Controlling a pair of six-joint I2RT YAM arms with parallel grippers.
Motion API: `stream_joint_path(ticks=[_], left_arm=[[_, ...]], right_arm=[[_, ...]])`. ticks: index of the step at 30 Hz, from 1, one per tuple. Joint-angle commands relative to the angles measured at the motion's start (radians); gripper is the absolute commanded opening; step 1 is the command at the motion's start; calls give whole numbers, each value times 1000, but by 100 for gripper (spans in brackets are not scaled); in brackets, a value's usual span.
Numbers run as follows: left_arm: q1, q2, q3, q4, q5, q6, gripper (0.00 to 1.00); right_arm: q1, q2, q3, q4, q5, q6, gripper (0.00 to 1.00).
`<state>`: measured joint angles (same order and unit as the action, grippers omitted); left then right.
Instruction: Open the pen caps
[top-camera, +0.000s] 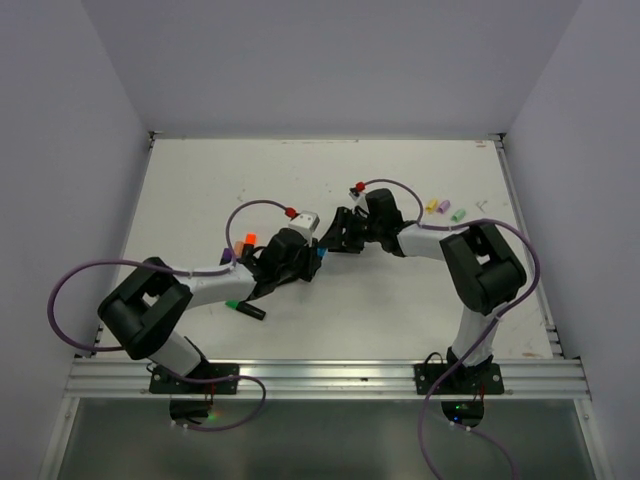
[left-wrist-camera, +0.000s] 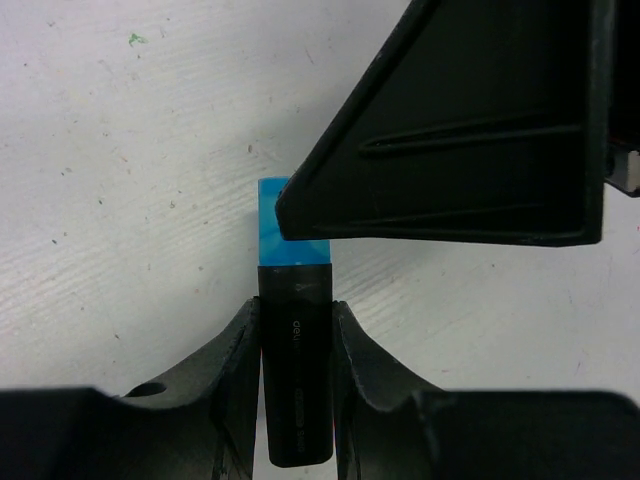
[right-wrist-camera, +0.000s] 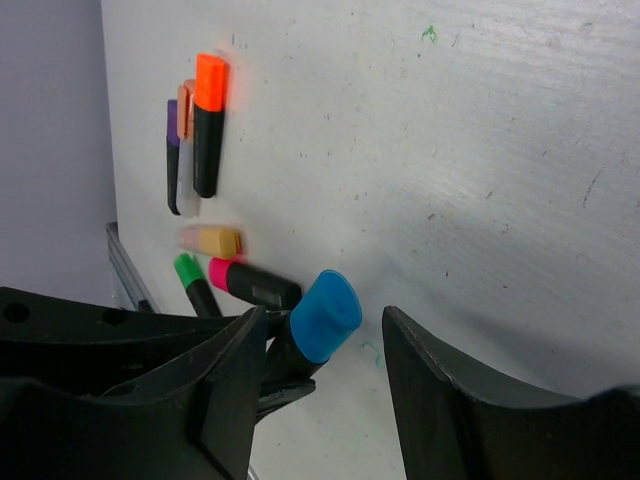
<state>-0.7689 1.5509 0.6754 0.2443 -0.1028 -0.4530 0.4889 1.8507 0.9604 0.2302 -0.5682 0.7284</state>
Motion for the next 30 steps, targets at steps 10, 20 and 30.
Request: stream_joint_path(ticks=[10,20,30], left_arm=[[-21,-69,18,-7,2,-7,0],[-26,-90,-8,3,-20,-12,41],[-26,-110,-76,47,-32,-23,52]], right_arm=[[22,21,-8,112,-42,68,36],[22,-24,-28,84,-13,60,0],[22,-114,-29,52,5,88,0]])
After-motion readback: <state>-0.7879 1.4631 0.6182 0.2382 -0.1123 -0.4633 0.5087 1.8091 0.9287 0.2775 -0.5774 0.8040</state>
